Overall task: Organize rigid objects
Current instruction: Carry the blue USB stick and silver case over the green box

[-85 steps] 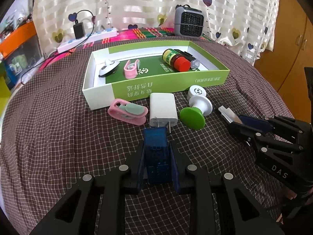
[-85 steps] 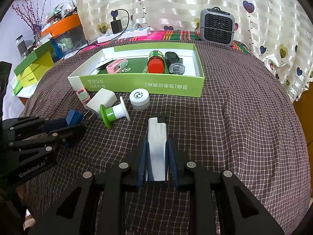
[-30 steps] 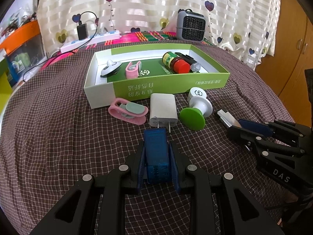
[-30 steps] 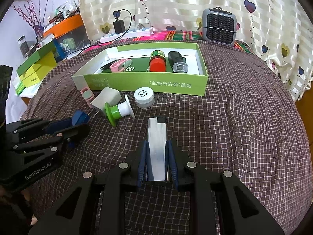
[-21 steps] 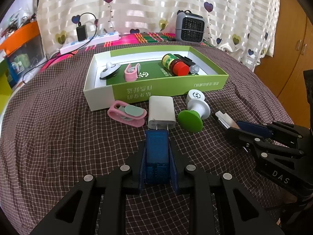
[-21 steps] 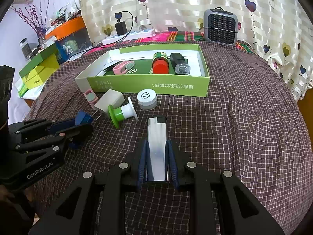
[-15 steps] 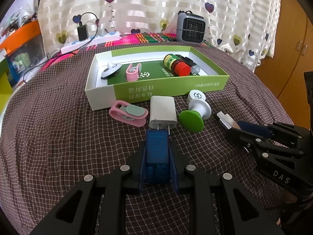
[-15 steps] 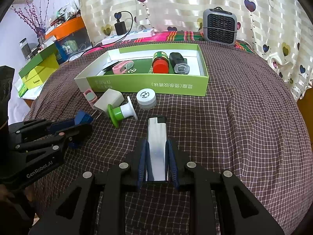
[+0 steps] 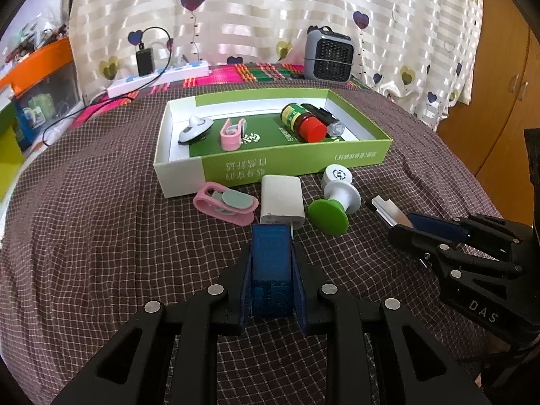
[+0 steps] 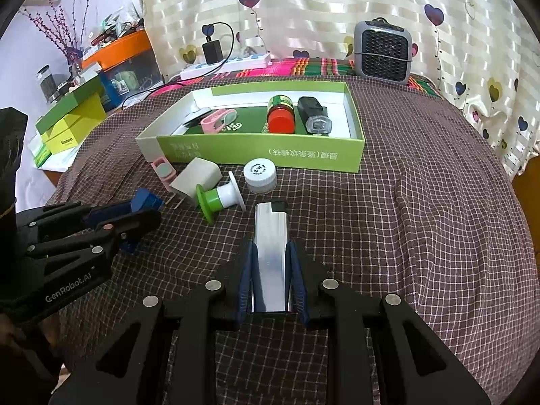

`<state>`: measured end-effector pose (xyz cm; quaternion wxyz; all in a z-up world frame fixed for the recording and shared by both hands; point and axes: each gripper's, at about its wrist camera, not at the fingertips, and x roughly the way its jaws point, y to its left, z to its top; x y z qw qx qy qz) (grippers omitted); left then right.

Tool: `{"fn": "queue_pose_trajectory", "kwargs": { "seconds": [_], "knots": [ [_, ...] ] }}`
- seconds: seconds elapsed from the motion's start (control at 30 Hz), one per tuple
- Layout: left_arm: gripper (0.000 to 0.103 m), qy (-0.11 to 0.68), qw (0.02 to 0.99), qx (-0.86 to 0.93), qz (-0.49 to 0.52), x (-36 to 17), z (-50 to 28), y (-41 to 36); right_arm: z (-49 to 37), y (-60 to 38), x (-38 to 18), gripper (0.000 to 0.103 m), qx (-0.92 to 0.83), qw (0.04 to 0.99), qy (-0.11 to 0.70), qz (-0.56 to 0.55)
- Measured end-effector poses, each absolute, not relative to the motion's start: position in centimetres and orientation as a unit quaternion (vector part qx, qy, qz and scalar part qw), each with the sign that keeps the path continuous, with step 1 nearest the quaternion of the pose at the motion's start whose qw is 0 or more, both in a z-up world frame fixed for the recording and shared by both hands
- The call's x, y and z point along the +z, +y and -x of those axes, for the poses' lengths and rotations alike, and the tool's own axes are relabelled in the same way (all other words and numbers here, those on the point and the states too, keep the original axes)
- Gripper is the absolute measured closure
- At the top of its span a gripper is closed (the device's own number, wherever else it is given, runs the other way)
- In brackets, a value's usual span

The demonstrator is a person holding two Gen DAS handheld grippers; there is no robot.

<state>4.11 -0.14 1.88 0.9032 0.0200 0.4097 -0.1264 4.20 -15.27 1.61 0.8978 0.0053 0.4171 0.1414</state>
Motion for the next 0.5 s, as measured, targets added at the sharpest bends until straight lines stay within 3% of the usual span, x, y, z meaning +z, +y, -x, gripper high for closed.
{"fn": "queue_pose_trajectory", "kwargs": {
  "seconds": [0.5],
  "knots": [
    [0.082,0.385,0.914,-0.126,-0.012,4.1,-4.7,0.5,-4.3,-15.3,3.1,0.079,0.138,0.906,0.399,-0.002]
  ]
}}
